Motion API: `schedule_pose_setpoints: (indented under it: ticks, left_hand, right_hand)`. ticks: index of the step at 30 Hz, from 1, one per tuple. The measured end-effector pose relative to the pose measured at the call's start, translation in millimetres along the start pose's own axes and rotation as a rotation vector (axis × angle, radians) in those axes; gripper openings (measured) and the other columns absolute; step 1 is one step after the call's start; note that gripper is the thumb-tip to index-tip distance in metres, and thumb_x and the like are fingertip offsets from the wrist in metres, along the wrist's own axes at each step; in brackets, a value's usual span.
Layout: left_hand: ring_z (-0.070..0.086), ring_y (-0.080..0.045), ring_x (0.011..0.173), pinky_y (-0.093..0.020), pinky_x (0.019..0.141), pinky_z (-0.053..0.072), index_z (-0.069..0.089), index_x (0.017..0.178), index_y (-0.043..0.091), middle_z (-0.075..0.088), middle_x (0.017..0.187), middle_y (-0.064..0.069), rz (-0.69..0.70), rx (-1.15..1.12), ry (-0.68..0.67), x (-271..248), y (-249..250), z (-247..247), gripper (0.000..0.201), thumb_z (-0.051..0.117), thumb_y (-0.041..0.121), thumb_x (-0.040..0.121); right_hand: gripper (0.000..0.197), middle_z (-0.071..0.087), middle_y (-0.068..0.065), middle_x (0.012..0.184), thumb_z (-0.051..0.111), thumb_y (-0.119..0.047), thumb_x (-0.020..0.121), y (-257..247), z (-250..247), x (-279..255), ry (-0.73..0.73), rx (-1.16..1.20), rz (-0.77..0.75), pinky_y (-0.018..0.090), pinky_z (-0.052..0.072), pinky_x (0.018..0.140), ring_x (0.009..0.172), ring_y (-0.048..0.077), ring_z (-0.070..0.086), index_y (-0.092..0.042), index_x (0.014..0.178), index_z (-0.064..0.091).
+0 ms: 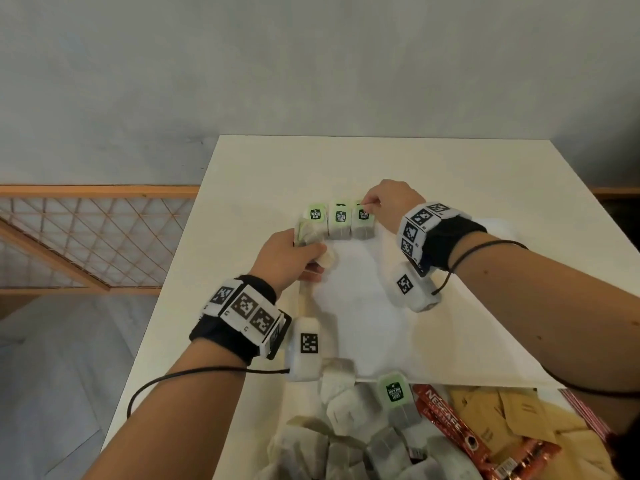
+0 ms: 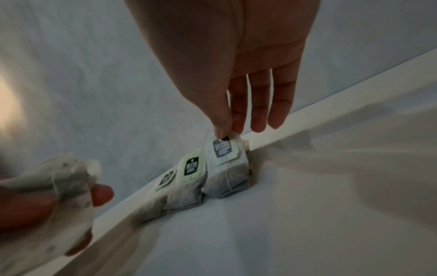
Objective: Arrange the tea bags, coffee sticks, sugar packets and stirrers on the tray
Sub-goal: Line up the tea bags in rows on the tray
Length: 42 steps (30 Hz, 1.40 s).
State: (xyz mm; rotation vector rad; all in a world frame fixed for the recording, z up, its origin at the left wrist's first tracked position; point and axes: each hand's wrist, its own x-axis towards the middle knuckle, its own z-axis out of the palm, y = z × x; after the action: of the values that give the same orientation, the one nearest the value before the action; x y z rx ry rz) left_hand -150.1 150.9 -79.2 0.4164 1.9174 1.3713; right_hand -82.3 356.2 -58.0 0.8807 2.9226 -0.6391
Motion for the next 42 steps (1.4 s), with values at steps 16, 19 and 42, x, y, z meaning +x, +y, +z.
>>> schedule_pose_setpoints:
  ticks: [16, 19, 42]
  left_hand:
    - [0.069, -0.017, 0.065, -0.03, 0.066, 0.062, 0.062, 0.109, 0.0, 0.066, 0.087, -0.011, 0.04, -0.214, -0.127, -32, 17, 26, 0.016, 0.058, 0.011, 0.097]
    - [0.067, -0.016, 0.063, -0.032, 0.069, 0.062, 0.063, 0.103, 0.004, 0.065, 0.081, -0.007, 0.029, -0.217, -0.148, -44, 24, 29, 0.011, 0.059, 0.012, 0.097]
    - [0.063, -0.024, 0.083, -0.039, 0.071, 0.058, 0.055, 0.116, 0.003, 0.064, 0.092, -0.013, -0.057, 0.003, 0.155, -44, 22, -10, 0.026, 0.04, 0.021, 0.103]
  right_hand:
    - [0.046, 0.063, 0.0, 0.102, 0.062, 0.01, 0.077, -2, 2, -81, -0.076, 0.667, -0.26, 0.021, 0.048, 0.074, 0.082, 0.012, 0.055, -0.024, 0.108, 0.068]
    - [0.055, 0.061, 0.001, 0.11, 0.067, 0.014, 0.072, 7, -7, -101, -0.083, 0.681, -0.297, 0.025, 0.051, 0.069, 0.089, 0.016, 0.057, -0.029, 0.107, 0.062]
    - [0.013, 0.064, -0.007, 0.076, 0.064, -0.022, 0.092, -19, 24, -90, -0.163, 0.376, -0.163, 0.028, 0.052, 0.077, 0.069, 0.01, 0.061, -0.012, 0.092, 0.071]
